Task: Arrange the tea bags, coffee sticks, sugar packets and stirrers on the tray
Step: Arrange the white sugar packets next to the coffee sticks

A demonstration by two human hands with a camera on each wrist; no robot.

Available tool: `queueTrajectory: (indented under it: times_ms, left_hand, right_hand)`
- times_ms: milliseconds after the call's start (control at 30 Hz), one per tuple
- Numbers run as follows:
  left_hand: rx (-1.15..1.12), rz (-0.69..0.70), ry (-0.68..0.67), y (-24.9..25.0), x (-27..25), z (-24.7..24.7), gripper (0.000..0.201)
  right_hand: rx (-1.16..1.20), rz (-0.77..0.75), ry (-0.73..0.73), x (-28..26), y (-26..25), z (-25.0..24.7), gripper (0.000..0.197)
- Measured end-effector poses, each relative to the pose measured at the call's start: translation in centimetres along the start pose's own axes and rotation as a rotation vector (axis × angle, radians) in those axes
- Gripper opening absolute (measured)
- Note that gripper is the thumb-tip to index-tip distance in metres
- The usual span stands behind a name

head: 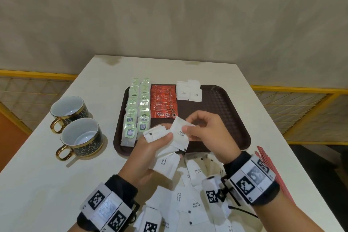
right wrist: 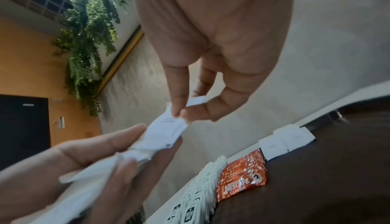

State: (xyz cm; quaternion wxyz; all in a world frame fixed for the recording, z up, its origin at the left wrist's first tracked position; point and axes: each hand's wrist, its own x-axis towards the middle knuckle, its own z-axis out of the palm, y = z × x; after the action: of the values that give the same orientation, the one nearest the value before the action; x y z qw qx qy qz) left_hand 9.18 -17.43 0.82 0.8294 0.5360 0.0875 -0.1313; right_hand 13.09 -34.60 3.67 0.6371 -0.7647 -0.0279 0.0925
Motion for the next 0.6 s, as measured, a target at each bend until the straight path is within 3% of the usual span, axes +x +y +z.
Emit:
queueTrajectory:
  times_ms: [100,300,467,600]
  left_hand:
    - [0.004,-0.020,0.000,0.1,0.6,-0.1,0.033]
    - [-0.027,-0.076,0.111,0.3,1.7,-0.7,0.025]
    - [-0.033,-0.108,0.121,0.3,2.2,-0.7,0.024]
    - [-0.082,-0.121,0.124,0.8,3.1,-0.6,0.025]
  right_hand:
    - [-0.011,0.073,-0.070,1.1,-0.1,-0.5,0.010]
    - [-0.173,0.035,0.140,11.1,-0.9,-5.4,0.022]
    - [-0.391,0.142,0.108,19.9,1.2,-6.1,0.020]
    - [-0.486,0.159,0.071,23.8,2.3,-5.3,0.020]
